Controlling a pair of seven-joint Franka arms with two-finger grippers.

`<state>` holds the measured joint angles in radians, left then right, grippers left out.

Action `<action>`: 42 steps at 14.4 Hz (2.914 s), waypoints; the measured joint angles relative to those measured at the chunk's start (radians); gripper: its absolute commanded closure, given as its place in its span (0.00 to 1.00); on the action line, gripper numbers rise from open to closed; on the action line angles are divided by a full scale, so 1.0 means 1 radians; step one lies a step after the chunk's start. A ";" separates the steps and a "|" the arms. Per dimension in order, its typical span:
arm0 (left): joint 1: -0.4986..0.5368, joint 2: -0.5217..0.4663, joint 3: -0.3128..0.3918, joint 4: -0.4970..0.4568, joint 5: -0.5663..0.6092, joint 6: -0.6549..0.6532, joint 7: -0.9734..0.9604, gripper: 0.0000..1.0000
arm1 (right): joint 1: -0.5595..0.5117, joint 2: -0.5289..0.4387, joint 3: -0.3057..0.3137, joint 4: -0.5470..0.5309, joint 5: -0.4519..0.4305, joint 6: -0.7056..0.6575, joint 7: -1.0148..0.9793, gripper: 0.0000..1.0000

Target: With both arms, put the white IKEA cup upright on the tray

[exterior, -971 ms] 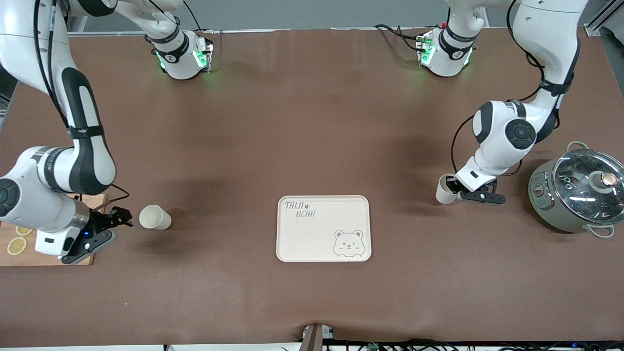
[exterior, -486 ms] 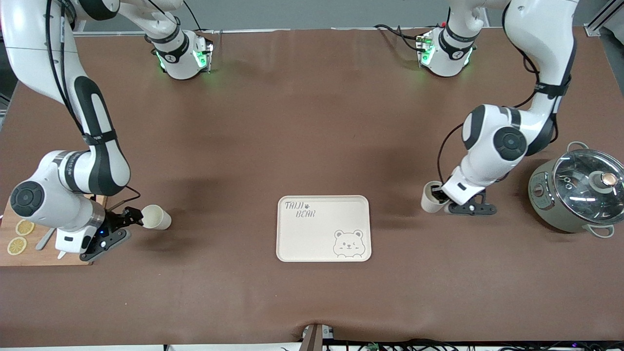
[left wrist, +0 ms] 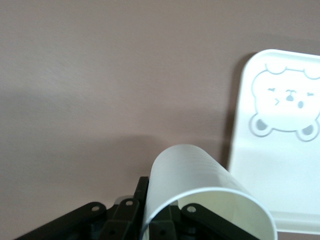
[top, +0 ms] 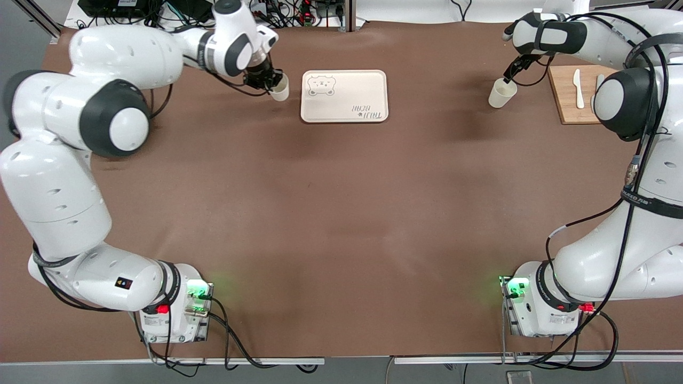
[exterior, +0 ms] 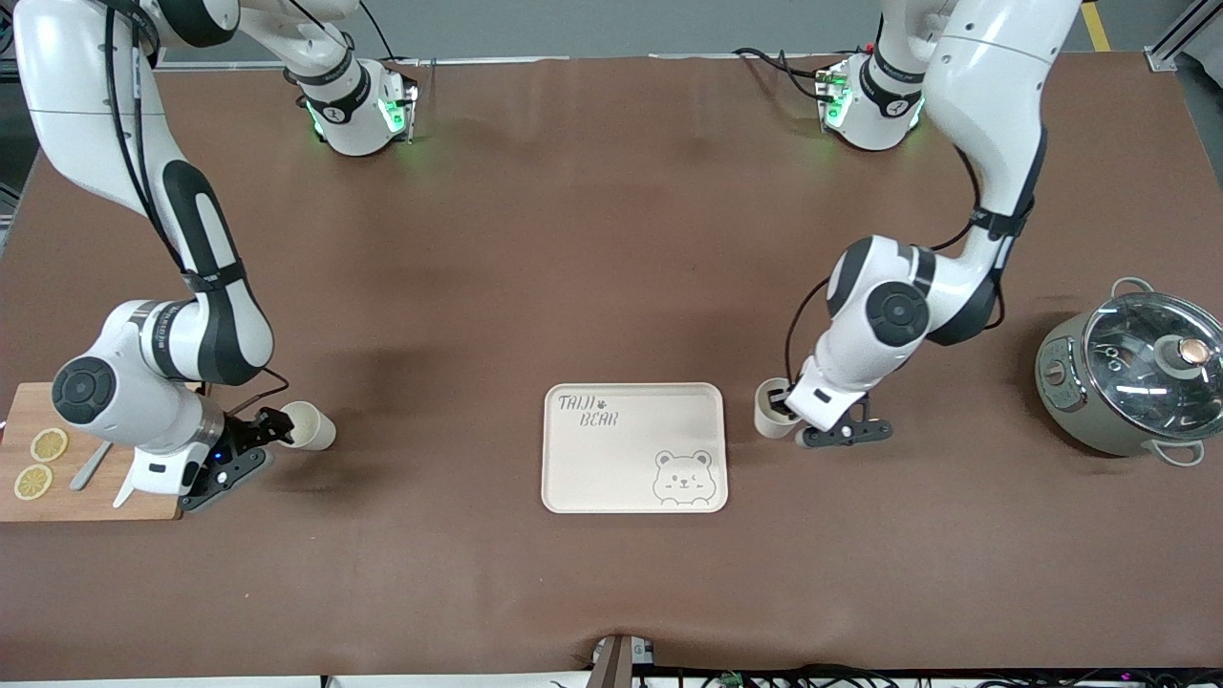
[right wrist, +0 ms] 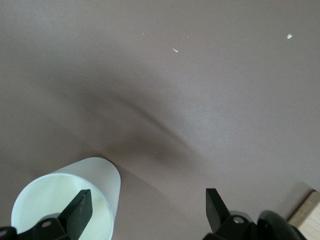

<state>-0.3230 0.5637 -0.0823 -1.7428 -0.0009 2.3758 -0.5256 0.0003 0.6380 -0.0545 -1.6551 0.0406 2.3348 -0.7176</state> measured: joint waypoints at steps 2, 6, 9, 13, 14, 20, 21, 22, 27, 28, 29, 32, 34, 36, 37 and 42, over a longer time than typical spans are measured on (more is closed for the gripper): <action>-0.027 0.039 -0.001 0.101 0.000 -0.094 -0.064 1.00 | 0.003 0.002 0.000 -0.007 0.000 0.007 0.000 0.00; -0.077 0.100 -0.001 0.198 0.000 -0.156 -0.144 1.00 | 0.004 0.003 0.000 -0.019 0.000 0.015 0.000 0.00; -0.085 0.133 -0.001 0.210 0.000 -0.156 -0.152 1.00 | 0.004 0.004 0.000 -0.030 0.000 0.031 0.000 0.00; -0.085 0.150 -0.001 0.218 -0.051 -0.156 -0.153 1.00 | 0.004 0.010 0.000 -0.035 0.000 0.050 0.000 0.00; -0.088 0.150 -0.001 0.221 -0.066 -0.156 -0.153 1.00 | 0.004 0.013 0.000 -0.036 0.000 0.053 0.000 0.00; -0.121 0.152 -0.003 0.233 -0.081 -0.159 -0.183 1.00 | 0.004 0.023 0.000 -0.036 0.000 0.064 0.000 0.00; -0.125 0.156 -0.003 0.237 -0.081 -0.159 -0.188 1.00 | 0.004 0.023 0.000 -0.036 0.000 0.064 0.000 0.00; -0.128 0.163 -0.003 0.244 -0.081 -0.159 -0.191 1.00 | 0.004 0.023 0.000 -0.036 0.000 0.064 0.000 0.00; -0.137 0.194 -0.003 0.270 -0.081 -0.159 -0.202 1.00 | 0.005 0.023 0.002 -0.036 0.000 0.065 -0.001 0.25; -0.137 0.198 -0.003 0.271 -0.081 -0.159 -0.202 1.00 | 0.006 0.023 0.002 -0.036 0.000 0.065 -0.001 0.30; -0.137 0.201 -0.003 0.271 -0.081 -0.159 -0.202 1.00 | 0.006 0.023 0.002 -0.036 0.000 0.065 -0.001 0.35; -0.139 0.208 -0.003 0.271 -0.081 -0.159 -0.202 1.00 | 0.006 0.023 0.002 -0.036 0.000 0.065 -0.001 0.49; -0.142 0.214 -0.003 0.272 -0.081 -0.159 -0.202 1.00 | 0.007 0.023 0.002 -0.036 0.000 0.065 -0.001 0.62; -0.143 0.219 -0.003 0.273 -0.081 -0.159 -0.202 1.00 | 0.007 0.023 0.002 -0.036 0.000 0.065 -0.001 0.73; -0.143 0.221 -0.003 0.273 -0.081 -0.159 -0.202 1.00 | 0.007 0.023 0.002 -0.036 0.000 0.065 -0.001 0.75; -0.143 0.226 -0.003 0.275 -0.081 -0.149 -0.202 0.66 | 0.013 0.021 0.004 -0.035 0.001 0.062 -0.001 0.96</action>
<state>-0.4662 0.7901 -0.0852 -1.4682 -0.0821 2.2268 -0.7273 0.0130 0.6587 -0.0503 -1.6906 0.0419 2.3970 -0.7187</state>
